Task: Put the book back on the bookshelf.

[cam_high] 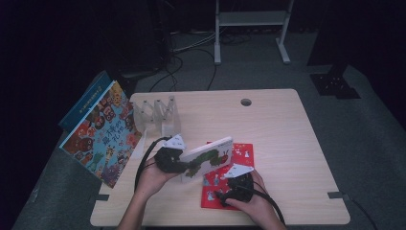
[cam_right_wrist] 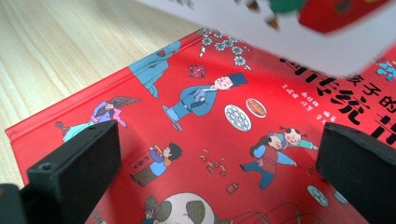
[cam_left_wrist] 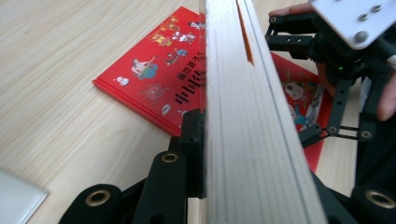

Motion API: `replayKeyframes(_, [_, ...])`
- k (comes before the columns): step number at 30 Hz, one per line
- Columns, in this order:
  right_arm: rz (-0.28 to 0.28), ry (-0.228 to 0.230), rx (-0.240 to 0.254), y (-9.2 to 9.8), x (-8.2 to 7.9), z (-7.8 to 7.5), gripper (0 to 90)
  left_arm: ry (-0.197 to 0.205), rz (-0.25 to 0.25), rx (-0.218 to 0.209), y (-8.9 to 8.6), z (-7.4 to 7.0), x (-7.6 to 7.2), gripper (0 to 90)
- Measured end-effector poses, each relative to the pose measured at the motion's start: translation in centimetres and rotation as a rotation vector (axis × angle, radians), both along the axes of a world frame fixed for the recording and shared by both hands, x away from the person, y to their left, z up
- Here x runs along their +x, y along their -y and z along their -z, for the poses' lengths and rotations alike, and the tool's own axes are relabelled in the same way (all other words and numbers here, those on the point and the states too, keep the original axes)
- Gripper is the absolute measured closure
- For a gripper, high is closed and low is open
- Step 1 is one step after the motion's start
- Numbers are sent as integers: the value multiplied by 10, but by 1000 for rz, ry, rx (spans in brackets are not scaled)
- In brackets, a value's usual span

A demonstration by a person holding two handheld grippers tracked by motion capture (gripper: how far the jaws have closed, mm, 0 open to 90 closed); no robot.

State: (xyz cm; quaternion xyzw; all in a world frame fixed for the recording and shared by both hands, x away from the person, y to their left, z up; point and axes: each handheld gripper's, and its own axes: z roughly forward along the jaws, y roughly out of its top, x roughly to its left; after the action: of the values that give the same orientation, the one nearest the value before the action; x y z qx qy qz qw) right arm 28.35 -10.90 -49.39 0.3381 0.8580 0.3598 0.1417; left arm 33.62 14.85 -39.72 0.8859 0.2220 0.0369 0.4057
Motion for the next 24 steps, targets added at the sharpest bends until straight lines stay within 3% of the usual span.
replayKeyframes(12, [1,-2,-2,0,0,0,0,4,-86,-24,-45,-19,-12,756])
replayKeyframes(17, [-6,5,-4,0,0,0,0,3,-119,-53,-67,-25,-19,755])
replayKeyframes(24, [-2,-2,-1,0,0,0,0,8,-177,-55,-95,-31,-30,755])
